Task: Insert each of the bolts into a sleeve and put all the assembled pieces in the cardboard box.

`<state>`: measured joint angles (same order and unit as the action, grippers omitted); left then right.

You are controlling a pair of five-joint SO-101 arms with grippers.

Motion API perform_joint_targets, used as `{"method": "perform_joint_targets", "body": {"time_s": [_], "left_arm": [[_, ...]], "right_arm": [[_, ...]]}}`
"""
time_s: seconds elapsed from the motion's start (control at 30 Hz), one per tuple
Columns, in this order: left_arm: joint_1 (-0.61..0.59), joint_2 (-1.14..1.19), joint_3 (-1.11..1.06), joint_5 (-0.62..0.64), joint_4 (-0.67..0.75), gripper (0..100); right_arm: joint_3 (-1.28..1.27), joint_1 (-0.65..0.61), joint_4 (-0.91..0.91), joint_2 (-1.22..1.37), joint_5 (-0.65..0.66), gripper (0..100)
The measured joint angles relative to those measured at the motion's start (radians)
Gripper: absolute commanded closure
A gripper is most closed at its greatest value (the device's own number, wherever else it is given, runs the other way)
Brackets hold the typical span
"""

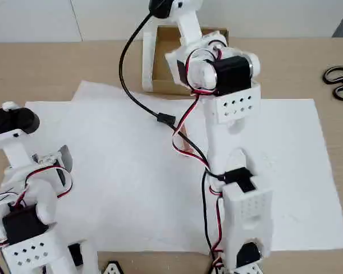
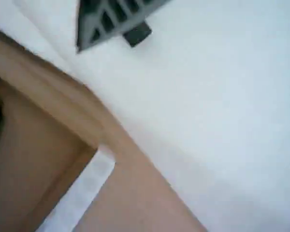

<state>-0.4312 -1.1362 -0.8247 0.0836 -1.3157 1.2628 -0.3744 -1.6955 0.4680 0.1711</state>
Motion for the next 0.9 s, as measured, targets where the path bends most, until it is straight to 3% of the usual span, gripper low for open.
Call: {"method": "perform_joint_targets", "body": {"time_s": [0.17, 0.3, 0.53, 0.9], "left_arm": [[0.000, 0.000, 0.000, 0.000, 0.000, 79], [0.000, 0.000, 0.000, 0.000, -0.006, 79], [0.000, 0.000, 0.000, 0.000, -0.014, 79], [0.000, 0.000, 0.000, 0.000, -0.014, 79]], "right_arm": [[-0.379, 0.000, 0.000, -0.144, 0.098, 75.7], [-0.532, -0.006, 0.000, -0.146, 0.207, 75.7], [-0.562, -0.083, 0.041, 0.002, 0.407, 75.4], [-0.562, -0.103, 0.290, 0.245, 0.439, 75.4]]}}
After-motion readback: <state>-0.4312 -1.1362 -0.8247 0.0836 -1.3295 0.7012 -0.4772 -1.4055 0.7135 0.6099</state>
